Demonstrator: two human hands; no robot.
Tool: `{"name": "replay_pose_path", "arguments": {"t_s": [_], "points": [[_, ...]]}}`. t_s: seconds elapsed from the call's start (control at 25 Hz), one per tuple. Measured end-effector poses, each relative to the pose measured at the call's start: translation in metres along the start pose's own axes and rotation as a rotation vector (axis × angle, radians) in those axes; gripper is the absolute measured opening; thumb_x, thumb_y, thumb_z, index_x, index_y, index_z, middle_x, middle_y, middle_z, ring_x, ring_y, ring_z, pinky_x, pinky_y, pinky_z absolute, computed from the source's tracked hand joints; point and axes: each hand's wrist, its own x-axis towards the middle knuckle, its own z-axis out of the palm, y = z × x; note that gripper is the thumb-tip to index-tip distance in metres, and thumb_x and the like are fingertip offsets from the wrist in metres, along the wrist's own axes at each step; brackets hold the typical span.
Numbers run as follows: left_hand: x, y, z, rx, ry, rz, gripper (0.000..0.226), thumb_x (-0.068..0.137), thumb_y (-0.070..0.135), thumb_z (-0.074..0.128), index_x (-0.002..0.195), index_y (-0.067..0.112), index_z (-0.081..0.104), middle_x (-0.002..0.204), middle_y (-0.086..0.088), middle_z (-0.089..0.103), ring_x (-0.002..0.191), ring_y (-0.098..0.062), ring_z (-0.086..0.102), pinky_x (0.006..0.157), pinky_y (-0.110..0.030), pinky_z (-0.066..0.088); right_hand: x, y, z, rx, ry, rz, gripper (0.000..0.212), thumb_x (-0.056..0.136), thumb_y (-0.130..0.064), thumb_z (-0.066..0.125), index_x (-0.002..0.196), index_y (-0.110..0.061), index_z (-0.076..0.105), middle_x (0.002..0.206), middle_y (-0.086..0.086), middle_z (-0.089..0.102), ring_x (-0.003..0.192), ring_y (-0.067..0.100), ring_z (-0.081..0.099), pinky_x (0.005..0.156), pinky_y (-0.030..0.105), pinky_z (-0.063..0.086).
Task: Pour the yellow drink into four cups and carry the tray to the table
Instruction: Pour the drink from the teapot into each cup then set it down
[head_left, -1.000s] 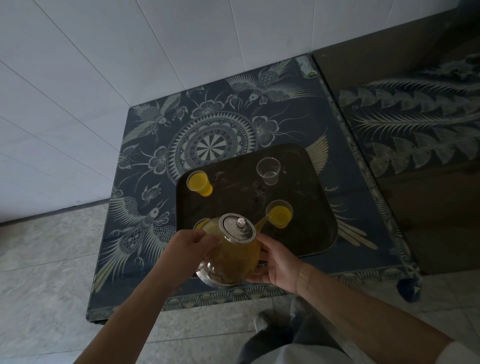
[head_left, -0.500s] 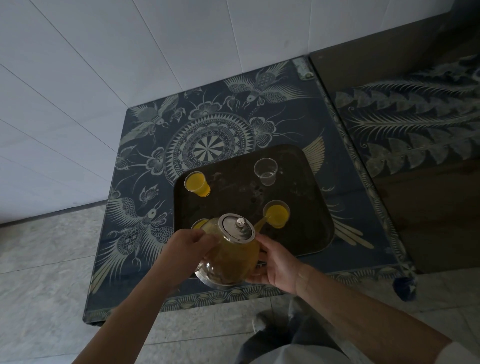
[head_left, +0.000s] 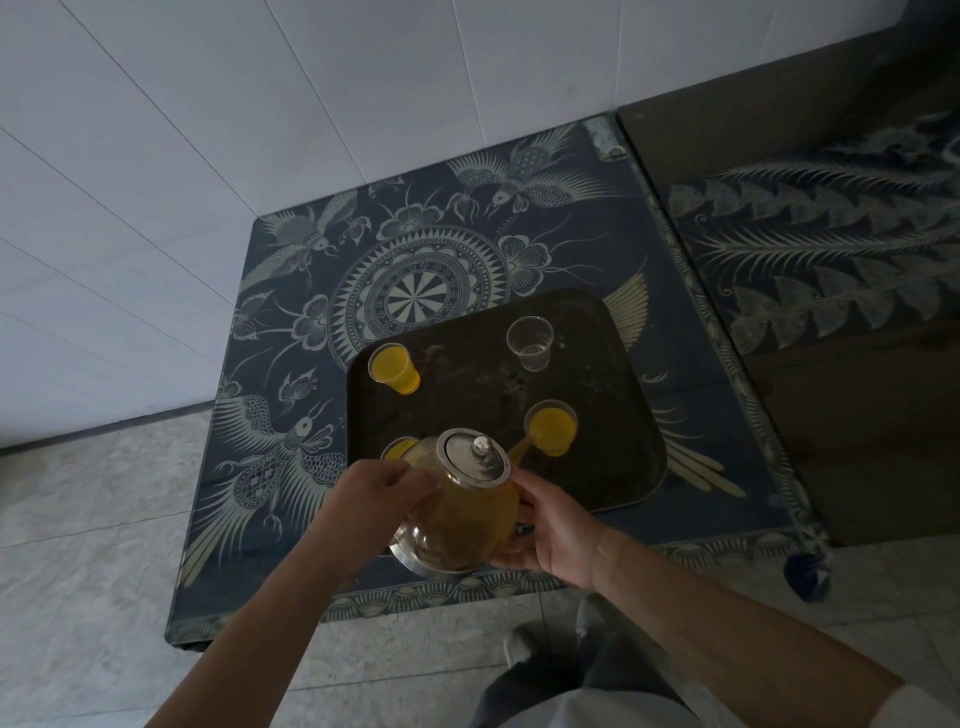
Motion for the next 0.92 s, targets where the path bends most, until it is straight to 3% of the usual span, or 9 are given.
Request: {"name": "replay_pose_path", "arguments": {"t_s": [0.28, 0.44, 0.6, 0.8, 0.92], "points": [[-0.001, 0.000, 0.004, -0.023, 0.009, 0.006, 0.037, 0.091, 0.028, 0.064, 0.065, 0.001, 0.065, 0.058, -0.006, 0.057, 0.058, -0.016, 0.053, 0.065, -0.032, 0.044, 0.000, 0.000, -0.004, -0.009, 0.007, 0.009, 0.059, 0.087, -0.061, 0.062, 0.131, -0.022, 0.063, 0.131, 0.015, 0.066, 0.118, 0.045, 0.062, 0.094, 0.051, 0.057], [-0.002, -0.005, 0.008, -0.070, 0.019, -0.013, 0.041, 0.091, 0.026, 0.065, 0.051, 0.017, 0.063, 0.050, 0.003, 0.057, 0.054, -0.013, 0.053, 0.064, -0.031, 0.044, 0.000, -0.001, -0.007, -0.032, 0.015, 0.012, 0.059, 0.088, -0.061, 0.062, 0.133, -0.023, 0.061, 0.131, 0.014, 0.065, 0.116, 0.045, 0.064, 0.093, 0.051, 0.058], [0.000, -0.013, 0.013, -0.155, 0.031, -0.025, 0.043, 0.091, 0.024, 0.065, 0.048, 0.020, 0.063, 0.053, -0.001, 0.055, 0.054, -0.014, 0.051, 0.064, -0.033, 0.041, 0.000, -0.003, -0.010, -0.047, 0.033, -0.001, 0.058, 0.086, -0.060, 0.063, 0.133, -0.025, 0.060, 0.131, 0.014, 0.065, 0.115, 0.046, 0.063, 0.090, 0.050, 0.058], [-0.004, -0.022, 0.024, -0.305, 0.058, -0.051, 0.039, 0.092, 0.023, 0.063, 0.054, 0.015, 0.063, 0.050, 0.005, 0.052, 0.053, -0.012, 0.047, 0.063, -0.034, 0.040, -0.001, -0.011, -0.012, -0.121, 0.088, -0.034, 0.068, 0.075, -0.066, 0.068, 0.130, -0.026, 0.061, 0.131, 0.009, 0.066, 0.115, 0.043, 0.063, 0.097, 0.053, 0.055], [-0.006, -0.025, 0.028, -0.358, 0.083, -0.042, 0.036, 0.093, 0.022, 0.063, 0.059, 0.009, 0.062, 0.049, 0.005, 0.050, 0.054, -0.013, 0.046, 0.065, -0.036, 0.040, -0.005, -0.017, -0.011, -0.152, 0.121, -0.058, 0.064, 0.082, -0.065, 0.066, 0.133, -0.028, 0.058, 0.136, 0.008, 0.061, 0.112, 0.040, 0.065, 0.093, 0.050, 0.057]]}}
